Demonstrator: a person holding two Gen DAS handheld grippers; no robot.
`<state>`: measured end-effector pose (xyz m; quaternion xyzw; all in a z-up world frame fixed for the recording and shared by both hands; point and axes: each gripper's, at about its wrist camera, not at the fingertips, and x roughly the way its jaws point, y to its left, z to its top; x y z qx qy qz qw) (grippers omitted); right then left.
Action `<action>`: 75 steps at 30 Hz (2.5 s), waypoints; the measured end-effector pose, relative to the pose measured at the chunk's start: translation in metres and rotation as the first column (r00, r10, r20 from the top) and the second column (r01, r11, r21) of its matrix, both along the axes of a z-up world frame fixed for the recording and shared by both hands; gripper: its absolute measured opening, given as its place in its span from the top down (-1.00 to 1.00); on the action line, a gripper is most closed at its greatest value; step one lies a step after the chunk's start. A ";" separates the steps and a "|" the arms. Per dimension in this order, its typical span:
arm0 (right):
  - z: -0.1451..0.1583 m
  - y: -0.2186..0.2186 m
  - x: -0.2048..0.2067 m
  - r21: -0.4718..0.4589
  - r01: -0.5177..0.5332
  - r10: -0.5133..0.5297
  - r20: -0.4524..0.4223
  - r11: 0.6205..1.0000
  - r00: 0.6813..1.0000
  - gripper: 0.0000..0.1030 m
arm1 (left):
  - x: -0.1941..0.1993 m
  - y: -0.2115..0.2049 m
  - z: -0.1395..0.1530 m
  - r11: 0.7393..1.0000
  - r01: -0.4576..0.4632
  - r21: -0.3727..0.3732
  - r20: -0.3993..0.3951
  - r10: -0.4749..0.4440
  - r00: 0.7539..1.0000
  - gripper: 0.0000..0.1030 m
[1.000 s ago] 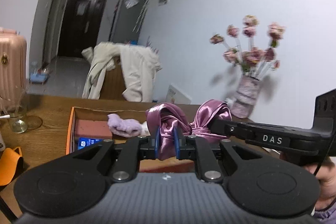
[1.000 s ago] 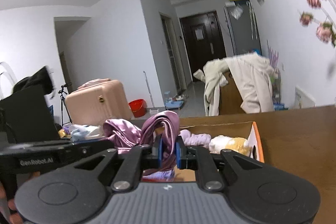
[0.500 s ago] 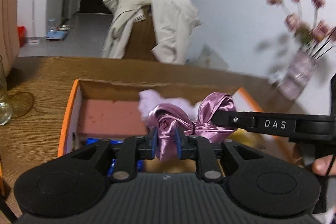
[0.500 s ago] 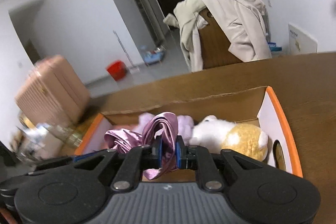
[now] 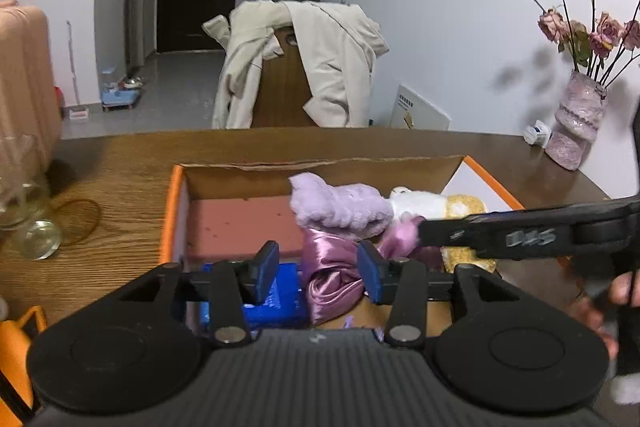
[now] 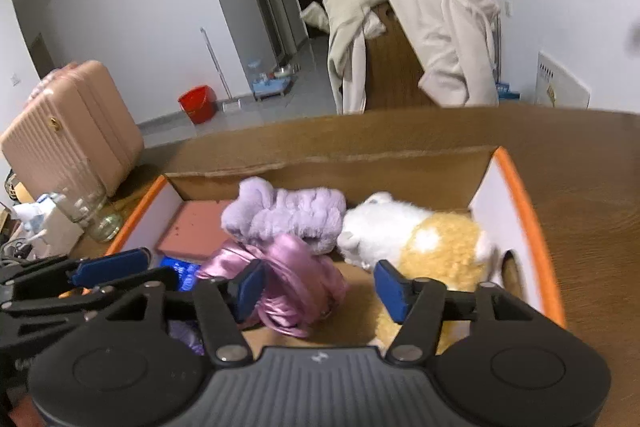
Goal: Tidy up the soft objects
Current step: 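Open both grippers and release the scrunchie in the box, then withdraw both grippers from the box back over the table, then reach both grippers toward the small clear snack packet on the table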
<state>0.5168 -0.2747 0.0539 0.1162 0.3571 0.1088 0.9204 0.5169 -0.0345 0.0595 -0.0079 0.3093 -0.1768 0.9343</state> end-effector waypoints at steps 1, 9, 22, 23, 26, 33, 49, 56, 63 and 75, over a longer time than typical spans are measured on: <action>0.008 -0.003 -0.009 -0.002 0.003 -0.002 0.019 1.000 1.000 -0.28 | -0.007 0.003 0.005 1.000 -0.001 0.004 0.009 0.001 1.000 0.09; 0.075 -0.025 -0.101 -0.082 0.036 -0.019 0.201 0.996 0.979 -0.42 | -0.085 0.022 0.055 0.999 -0.030 0.033 0.144 0.025 0.989 -0.10; 0.113 -0.022 -0.286 -0.141 0.025 0.044 0.464 0.990 0.885 -0.71 | -0.261 0.043 0.089 0.995 -0.096 -0.035 0.351 0.102 0.931 -0.59; 0.112 -0.021 -0.300 -0.148 0.021 0.053 0.475 0.989 0.878 -0.71 | -0.276 0.045 0.088 0.993 -0.110 -0.047 0.360 0.119 0.925 -0.61; 0.106 -0.018 -0.334 -0.148 0.013 0.063 0.494 0.989 0.867 -0.73 | -0.309 0.051 0.083 0.988 -0.135 -0.070 0.378 0.152 0.913 -0.70; 0.077 -0.017 -0.396 -0.122 0.035 0.030 0.497 0.992 0.867 -0.87 | -0.373 0.058 0.061 0.980 -0.170 -0.102 0.364 0.196 0.911 -0.86; 0.010 -0.007 -0.476 -0.131 0.056 0.009 0.446 0.990 0.895 -0.91 | -0.442 0.016 0.001 0.995 -0.096 -0.012 0.325 0.095 0.941 -0.92; 0.008 -0.011 -0.458 -0.125 0.045 0.012 0.419 0.991 0.908 -0.90 | -0.423 0.003 0.002 0.997 -0.081 0.012 0.305 0.073 0.949 -0.92; -0.002 -0.023 -0.417 -0.110 0.042 0.001 0.364 0.993 0.932 -0.87 | -0.382 -0.005 -0.004 0.995 -0.096 0.026 0.248 0.087 0.965 -0.92; -0.028 -0.046 -0.324 -0.080 0.027 -0.008 0.231 0.996 0.973 -0.53 | -0.297 -0.032 -0.025 0.999 -0.047 0.000 0.108 0.046 0.993 -0.70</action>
